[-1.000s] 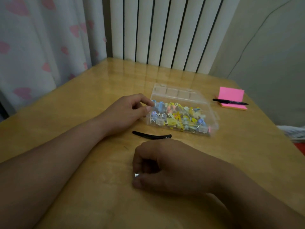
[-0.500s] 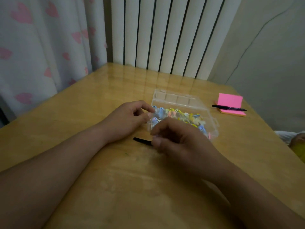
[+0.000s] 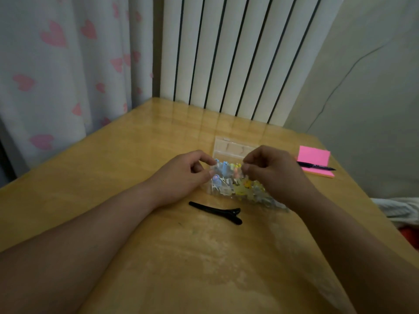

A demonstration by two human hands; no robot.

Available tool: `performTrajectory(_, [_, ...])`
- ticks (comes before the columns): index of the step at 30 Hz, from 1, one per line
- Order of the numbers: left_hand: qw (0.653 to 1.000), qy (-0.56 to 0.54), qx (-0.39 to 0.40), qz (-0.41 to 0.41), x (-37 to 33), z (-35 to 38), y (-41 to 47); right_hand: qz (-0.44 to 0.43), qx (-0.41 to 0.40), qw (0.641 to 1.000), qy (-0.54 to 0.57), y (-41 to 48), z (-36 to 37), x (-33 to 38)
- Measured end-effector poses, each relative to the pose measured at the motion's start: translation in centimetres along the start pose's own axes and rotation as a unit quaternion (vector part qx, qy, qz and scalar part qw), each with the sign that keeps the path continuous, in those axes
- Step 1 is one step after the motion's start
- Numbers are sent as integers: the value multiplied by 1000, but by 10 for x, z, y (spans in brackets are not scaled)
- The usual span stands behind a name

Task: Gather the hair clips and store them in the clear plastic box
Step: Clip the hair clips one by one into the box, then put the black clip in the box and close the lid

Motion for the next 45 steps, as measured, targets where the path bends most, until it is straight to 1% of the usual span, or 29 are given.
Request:
performTrajectory(2, [1000, 1, 1, 1, -1, 0, 0, 8, 19, 999, -24, 7, 14, 3])
performTrajectory(5, [1000, 4, 0, 0, -2, 0, 0, 4, 22, 997, -77, 13, 29, 6])
performTrajectory(8, [1000, 3, 2, -1, -2, 0, -1, 8, 5, 989, -147, 13, 35, 6])
performTrajectory(10, [1000, 2, -1, 3, -1, 0, -1, 14, -8, 986, -165, 12, 36, 4])
performTrajectory(12, [1000, 3, -3, 7, -1, -1, -1, 15, -26, 987, -155, 10, 37, 1])
performTrajectory(14, [1000, 2, -3, 5, -1, 0, 0, 1, -67, 989, -131, 7, 32, 1])
performTrajectory(16, [1000, 0, -3, 4, -1, 0, -1, -23, -106, 991, -82, 2, 21, 6])
performTrajectory(17, [1000, 0, -1, 3, -2, -1, -1, -35, -111, 992, -58, -1, 14, 10])
performTrajectory(19, [1000, 2, 1, 0, -2, -1, -1, -64, -88, 994, -32, -9, 0, 20])
performTrajectory(23, [1000, -3, -3, -2, -3, 0, -1, -108, 30, 993, -38, -40, 1, 28])
performTrajectory(25, [1000, -7, -3, 0, -3, 1, -1, -121, 80, 984, -99, -51, 13, 29])
performTrajectory(28, [1000, -10, 4, -3, -3, 0, -2, -166, 141, 946, -239, -54, 32, 30])
performTrajectory(29, [1000, -11, 4, -3, -3, 0, -2, -179, 149, 935, -267, -54, 36, 30])
performTrajectory(31, [1000, -12, 5, 0, -4, -1, -1, -197, 149, 926, -286, -53, 40, 27])
performTrajectory(34, [1000, -9, 5, 0, -3, -1, -1, -216, 153, 924, -275, -55, 42, 26])
performTrajectory(36, [1000, -12, 6, 2, -4, -1, -2, -240, 141, 923, -264, -56, 42, 26])
performTrajectory(37, [1000, -13, 7, 2, -4, -1, -2, -244, 135, 929, -243, -57, 41, 26])
performTrajectory(39, [1000, -16, 11, -1, -5, -2, -2, -212, 147, 956, -140, -58, 38, 28])
performTrajectory(41, [1000, -21, 17, -1, -5, -2, -2, -180, 155, 971, -16, -58, 30, 30])
performTrajectory(43, [1000, -21, 19, -1, -6, -2, -3, -159, 134, 978, 31, -54, 17, 31])
performTrajectory(45, [1000, -17, 16, -4, -8, -2, -5, -136, 109, 984, 42, -46, 0, 24])
Point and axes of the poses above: each hand's wrist, its own y-axis towards the middle knuckle, its own z-axis out of the palm, x = y × z, the point moved 1 cm from there along y, towards the middle knuckle, and after that the axes turned 1 degree about -y, right-handed, at the moved point
